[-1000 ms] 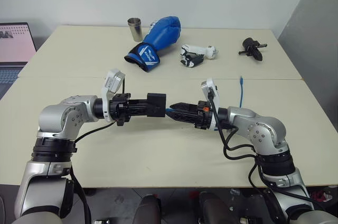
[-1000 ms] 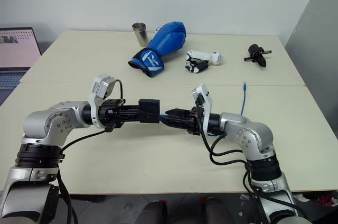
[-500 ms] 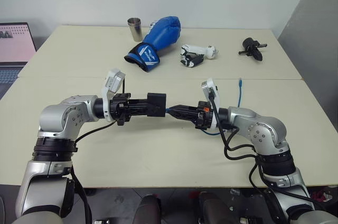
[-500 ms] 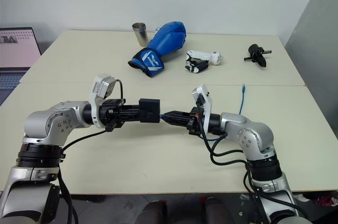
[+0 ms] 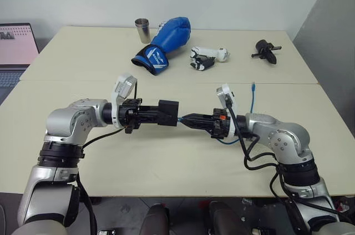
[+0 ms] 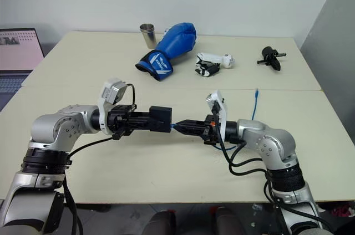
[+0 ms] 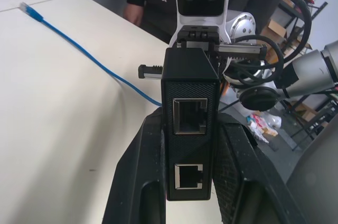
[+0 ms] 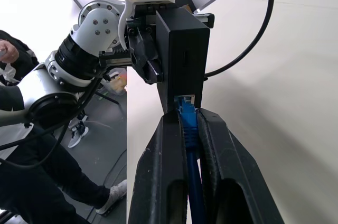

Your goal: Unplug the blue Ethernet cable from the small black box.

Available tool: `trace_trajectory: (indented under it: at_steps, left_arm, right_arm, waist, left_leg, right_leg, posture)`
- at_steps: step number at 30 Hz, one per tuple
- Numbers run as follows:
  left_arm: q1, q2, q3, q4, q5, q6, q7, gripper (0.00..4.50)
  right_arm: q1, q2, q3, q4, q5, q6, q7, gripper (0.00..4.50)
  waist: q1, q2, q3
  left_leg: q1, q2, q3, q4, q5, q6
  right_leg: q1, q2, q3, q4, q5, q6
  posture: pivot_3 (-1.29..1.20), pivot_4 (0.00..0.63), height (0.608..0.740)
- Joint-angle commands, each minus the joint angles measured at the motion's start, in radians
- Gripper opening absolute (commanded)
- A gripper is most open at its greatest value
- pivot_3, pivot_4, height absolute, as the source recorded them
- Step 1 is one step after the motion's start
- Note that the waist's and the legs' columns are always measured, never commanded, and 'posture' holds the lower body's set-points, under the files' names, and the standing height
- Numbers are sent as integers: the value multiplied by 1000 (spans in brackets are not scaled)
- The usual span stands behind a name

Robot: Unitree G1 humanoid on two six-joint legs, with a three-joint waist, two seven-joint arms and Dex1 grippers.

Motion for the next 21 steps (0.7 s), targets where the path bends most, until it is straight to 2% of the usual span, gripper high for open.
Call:
trace_trajectory:
  at_steps: [1, 8, 10, 16, 21]
  left_arm:
    - [-23, 34, 61, 41, 13, -25, 22, 784]
    - [-13, 13, 50, 10, -7, -13, 29, 784]
    - [-7, 9, 45, -3, -14, -8, 28, 784]
    - [-3, 8, 38, -16, -23, 3, 19, 784]
    - [9, 12, 31, -42, -29, 15, 6, 784]
  right_arm:
    - [25, -45, -54, -42, 30, 13, 5, 37]
    - [9, -4, -38, -71, 64, 20, -50, 36]
    - [3, 13, -38, -70, 72, 17, -65, 751]
    - [-3, 15, -30, -77, 84, 28, -64, 2087]
    - [2, 17, -17, -63, 58, 12, -65, 2106]
  waist:
    - [-1, 0, 0]
    - [-1, 0, 0]
    - [-1, 0, 0]
    - [0, 0, 0]
    - [0, 0, 0]
  left_leg:
    - [0, 0, 0, 0, 0, 0]
    - [0, 0, 0, 0, 0, 0]
    - [0, 0, 0, 0, 0, 0]
    - [0, 0, 0, 0, 0, 0]
    - [0, 0, 0, 0, 0, 0]
  right_leg:
    - [0, 0, 0, 0, 0, 0]
    - [0, 0, 0, 0, 0, 0]
    - [0, 0, 0, 0, 0, 0]
    - [0, 0, 0, 0, 0, 0]
    - [0, 0, 0, 0, 0, 0]
  posture:
    - [0, 150, 740]
    - [0, 150, 740]
    - [0, 150, 740]
    - [0, 150, 740]
    - [0, 150, 740]
